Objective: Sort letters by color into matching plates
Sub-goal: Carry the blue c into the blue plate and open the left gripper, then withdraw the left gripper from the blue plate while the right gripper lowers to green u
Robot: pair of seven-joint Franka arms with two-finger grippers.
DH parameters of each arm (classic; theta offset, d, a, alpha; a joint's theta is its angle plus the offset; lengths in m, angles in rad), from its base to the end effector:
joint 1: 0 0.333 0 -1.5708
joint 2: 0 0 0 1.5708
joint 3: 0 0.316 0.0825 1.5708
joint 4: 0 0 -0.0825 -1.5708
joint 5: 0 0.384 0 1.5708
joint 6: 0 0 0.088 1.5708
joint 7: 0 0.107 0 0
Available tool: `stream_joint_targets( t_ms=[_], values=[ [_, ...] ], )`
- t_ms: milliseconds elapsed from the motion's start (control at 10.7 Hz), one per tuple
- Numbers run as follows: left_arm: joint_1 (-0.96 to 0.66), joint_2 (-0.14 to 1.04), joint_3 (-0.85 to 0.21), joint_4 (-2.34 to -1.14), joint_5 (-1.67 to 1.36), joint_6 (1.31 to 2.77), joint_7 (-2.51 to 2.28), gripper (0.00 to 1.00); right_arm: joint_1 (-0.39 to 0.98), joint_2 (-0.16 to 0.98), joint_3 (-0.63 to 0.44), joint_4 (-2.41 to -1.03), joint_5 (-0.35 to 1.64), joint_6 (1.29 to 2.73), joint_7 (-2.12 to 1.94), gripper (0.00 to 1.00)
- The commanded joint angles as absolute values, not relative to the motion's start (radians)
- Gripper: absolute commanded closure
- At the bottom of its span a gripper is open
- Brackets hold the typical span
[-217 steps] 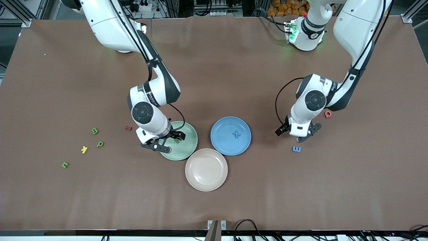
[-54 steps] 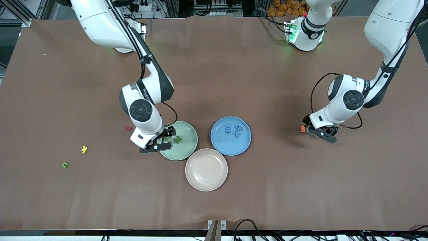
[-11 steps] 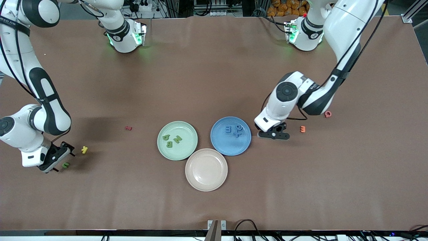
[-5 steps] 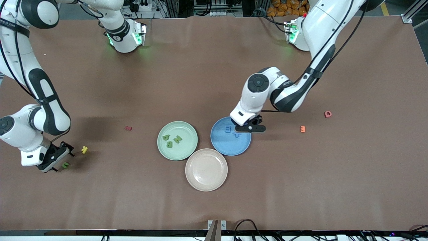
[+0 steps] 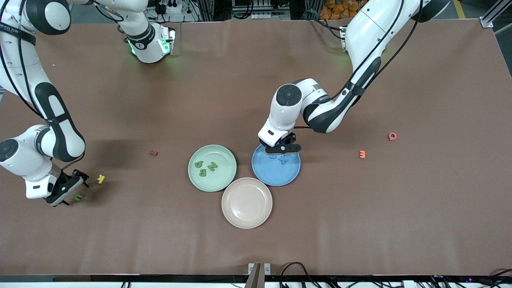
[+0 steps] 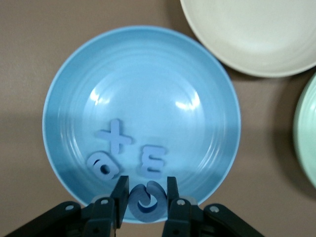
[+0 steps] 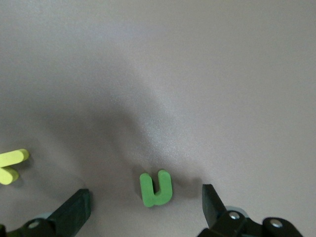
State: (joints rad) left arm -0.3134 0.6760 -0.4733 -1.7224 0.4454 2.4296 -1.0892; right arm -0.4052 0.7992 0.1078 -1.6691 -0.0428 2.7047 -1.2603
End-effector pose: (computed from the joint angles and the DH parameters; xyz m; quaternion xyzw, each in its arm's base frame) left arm 0.5065 -0.4556 0.2386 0.9969 0.0439 0.0484 0.0448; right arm 0.6661 -0.2127 0.1647 0.8808 0.4573 0.1033 0.0667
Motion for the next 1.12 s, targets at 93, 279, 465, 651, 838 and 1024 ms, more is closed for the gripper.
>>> stream_joint_targets(
  t_ms=[93, 279, 465, 651, 838, 1024],
  values=[
    [-0.313, 0.696, -0.462, -1.674, 0.466, 2.408, -1.112, 0.00, -0.425, 0.831, 0.129, -1.660, -0.020, 2.746, -1.267, 0.00],
    [-0.308, 0.696, -0.427, -1.677, 0.469, 2.395, -1.086, 0.00, -0.422, 0.831, 0.130, -1.658, -0.020, 2.747, -1.267, 0.06],
    [-0.292, 0.689, -0.387, -1.677, 0.471, 2.338, -0.984, 0.00, -0.422, 0.831, 0.130, -1.658, -0.020, 2.746, -1.267, 0.12],
    [-0.223, 0.678, -0.383, -1.678, 0.472, 2.260, -0.889, 0.00, -0.423, 0.831, 0.130, -1.658, -0.020, 2.746, -1.266, 0.16],
    [-0.141, 0.658, -0.390, -1.677, 0.454, 2.215, -0.754, 0.00, -0.426, 0.830, 0.130, -1.658, -0.018, 2.746, -1.266, 0.16],
    [-0.114, 0.641, -0.394, -1.678, 0.434, 2.210, -0.721, 0.00, -0.428, 0.827, 0.130, -1.655, -0.018, 2.744, -1.266, 0.23]
  ],
)
